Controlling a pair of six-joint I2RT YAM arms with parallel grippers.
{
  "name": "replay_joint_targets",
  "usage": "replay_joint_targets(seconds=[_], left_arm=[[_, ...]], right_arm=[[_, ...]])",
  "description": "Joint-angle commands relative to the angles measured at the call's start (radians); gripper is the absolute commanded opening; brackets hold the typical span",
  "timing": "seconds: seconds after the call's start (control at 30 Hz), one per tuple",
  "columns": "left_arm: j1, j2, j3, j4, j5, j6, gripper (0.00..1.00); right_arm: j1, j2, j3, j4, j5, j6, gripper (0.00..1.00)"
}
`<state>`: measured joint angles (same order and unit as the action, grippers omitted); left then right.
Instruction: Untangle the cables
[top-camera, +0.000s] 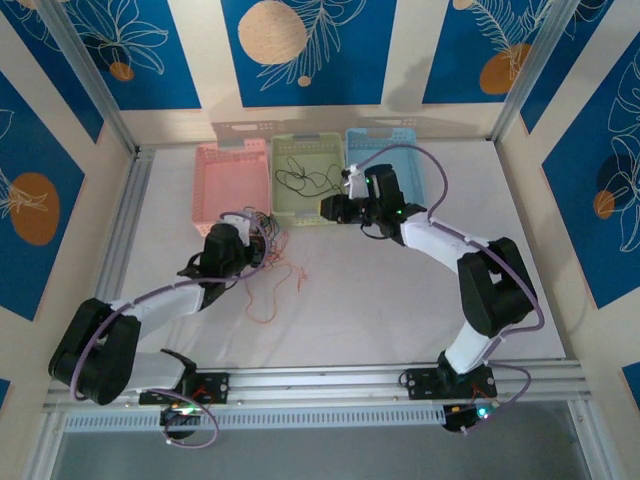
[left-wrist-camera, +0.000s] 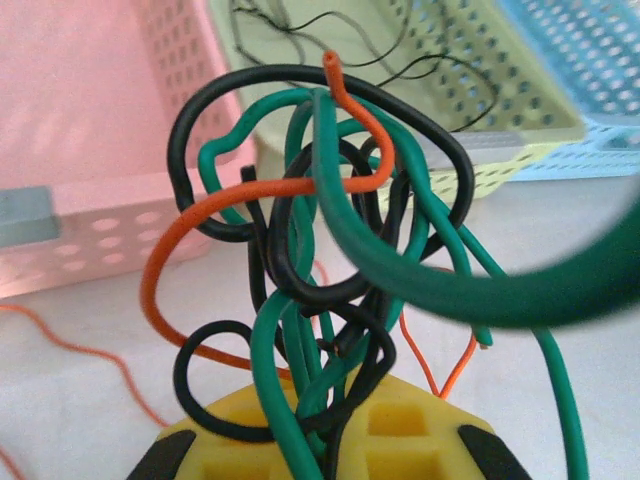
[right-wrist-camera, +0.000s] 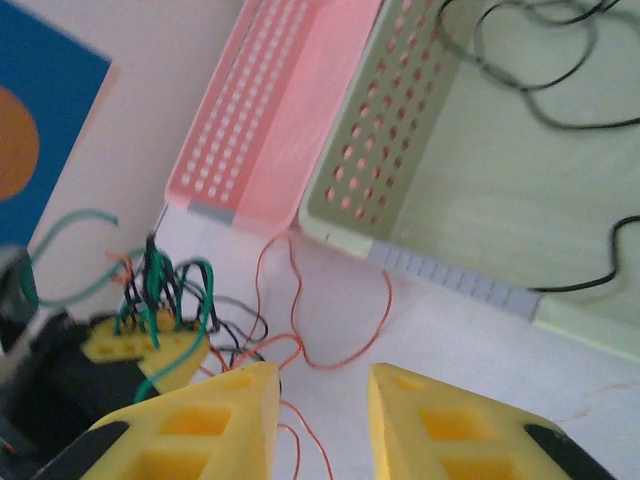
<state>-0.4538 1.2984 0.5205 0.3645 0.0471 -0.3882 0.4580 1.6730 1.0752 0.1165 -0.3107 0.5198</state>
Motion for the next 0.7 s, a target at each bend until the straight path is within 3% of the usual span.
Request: replay_joint_targets(seconds=[0.0,0.17,0.3,0.67], left_arm=[[0.004,-0.029,-0.023,0.105,0.103,0.019,0.0],[0.004,-0.033,-0.035,0.145,0.17,0.023,0.0],[0.004,-0.023,-0.031,0.157,0.201,0.023,0.0],[0.018,0.049,-0.001,0.183,0.304,-0.002,0.0]], right_arm=[[0.041,0.032,-0.047,0.183,-0.14,-0.149,0.31],[0.123,0.095,-0.049,0.19,-0.18,-0.362,0.32],[0.138,0.099,-0.107,0.308,-0.197,-0.365,0.32],[0.182,0.113,-0.132,0.364,-0.169,-0.474,0.32]])
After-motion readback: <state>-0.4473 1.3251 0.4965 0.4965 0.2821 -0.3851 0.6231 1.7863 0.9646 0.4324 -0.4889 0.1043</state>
